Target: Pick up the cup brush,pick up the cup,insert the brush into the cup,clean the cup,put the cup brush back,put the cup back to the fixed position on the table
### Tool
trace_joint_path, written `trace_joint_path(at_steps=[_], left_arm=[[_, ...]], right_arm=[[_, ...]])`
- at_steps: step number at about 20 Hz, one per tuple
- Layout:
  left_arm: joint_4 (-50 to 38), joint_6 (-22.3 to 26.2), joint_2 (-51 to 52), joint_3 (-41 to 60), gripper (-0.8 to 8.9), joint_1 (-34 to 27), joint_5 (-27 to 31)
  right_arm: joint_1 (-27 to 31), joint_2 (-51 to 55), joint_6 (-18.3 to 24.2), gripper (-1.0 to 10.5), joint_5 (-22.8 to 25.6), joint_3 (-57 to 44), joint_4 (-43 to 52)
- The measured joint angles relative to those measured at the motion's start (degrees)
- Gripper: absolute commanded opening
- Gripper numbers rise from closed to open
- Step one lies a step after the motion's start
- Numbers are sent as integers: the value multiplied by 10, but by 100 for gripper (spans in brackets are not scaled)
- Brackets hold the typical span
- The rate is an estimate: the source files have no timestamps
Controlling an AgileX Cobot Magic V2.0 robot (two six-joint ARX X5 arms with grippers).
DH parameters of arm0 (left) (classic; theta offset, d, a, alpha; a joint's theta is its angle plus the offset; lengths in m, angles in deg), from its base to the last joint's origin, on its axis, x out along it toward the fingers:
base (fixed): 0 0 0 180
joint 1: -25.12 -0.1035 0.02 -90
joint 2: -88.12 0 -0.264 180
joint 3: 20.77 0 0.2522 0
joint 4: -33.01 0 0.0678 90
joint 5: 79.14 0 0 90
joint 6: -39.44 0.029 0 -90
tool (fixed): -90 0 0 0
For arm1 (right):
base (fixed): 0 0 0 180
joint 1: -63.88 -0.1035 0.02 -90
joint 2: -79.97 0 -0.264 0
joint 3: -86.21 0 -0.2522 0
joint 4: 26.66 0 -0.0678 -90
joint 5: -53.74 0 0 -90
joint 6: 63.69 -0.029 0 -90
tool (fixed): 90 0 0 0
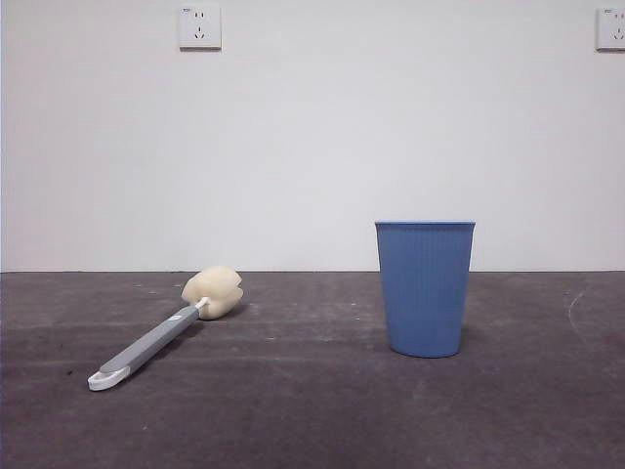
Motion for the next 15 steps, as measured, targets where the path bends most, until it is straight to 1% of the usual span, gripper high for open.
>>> trace_joint_path(at_steps=[4,8,9,11,12,15], left_arm=[[-11,0,-32,0,566,15,0],[-48,-2,-97,0,566,52,2],[-66,-6,-121,0,566,67,12],[-101,-17,-169,0,566,108,50],[-122,-27,-198,0,566,135,80],[-181,-57,-280,0,566,219,194]], right_arm=[[0,0,0,599,0,0,2],[0,0,2,599,-1,0,4],[0,0,2,599,-1,0,4],[0,0,2,599,-1,0,4],[0,0,2,599,-1,0,4],[0,0,2,599,-1,0,4]])
